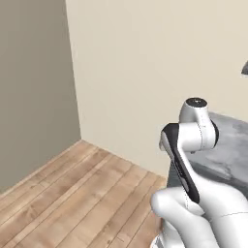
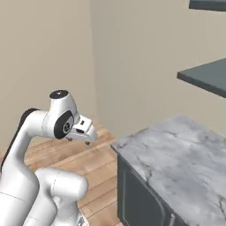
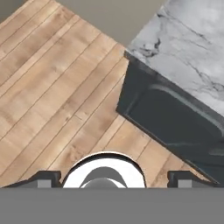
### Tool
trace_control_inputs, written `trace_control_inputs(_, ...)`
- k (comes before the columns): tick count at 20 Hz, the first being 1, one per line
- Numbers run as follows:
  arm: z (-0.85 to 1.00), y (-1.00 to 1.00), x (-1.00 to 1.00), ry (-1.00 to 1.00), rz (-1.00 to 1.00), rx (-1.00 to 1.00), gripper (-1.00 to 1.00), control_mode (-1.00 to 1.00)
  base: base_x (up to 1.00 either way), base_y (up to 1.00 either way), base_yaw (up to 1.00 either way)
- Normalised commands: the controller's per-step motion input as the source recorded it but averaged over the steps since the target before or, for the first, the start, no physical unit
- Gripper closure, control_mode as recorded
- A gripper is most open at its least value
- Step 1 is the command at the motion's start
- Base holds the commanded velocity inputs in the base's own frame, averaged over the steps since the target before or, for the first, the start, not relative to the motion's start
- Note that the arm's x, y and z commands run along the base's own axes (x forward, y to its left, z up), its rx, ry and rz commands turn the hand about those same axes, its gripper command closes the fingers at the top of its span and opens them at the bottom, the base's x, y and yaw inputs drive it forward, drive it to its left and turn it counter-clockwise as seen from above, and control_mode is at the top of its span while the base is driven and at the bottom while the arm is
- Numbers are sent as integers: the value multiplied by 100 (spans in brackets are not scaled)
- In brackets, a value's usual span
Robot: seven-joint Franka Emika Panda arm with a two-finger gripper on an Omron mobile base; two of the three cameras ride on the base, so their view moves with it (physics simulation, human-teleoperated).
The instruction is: Pick the egg and butter from the fridge and place them by the bowl for mixing.
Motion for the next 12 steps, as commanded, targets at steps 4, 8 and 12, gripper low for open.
trace_control_inputs(4,0,0,0,0,0,0,-100,100,-2,65,97)
trace_control_inputs(8,0,0,0,0,0,0,-100,100,0,36,100)
trace_control_inputs(12,0,0,0,0,0,0,-100,100,13,55,91)
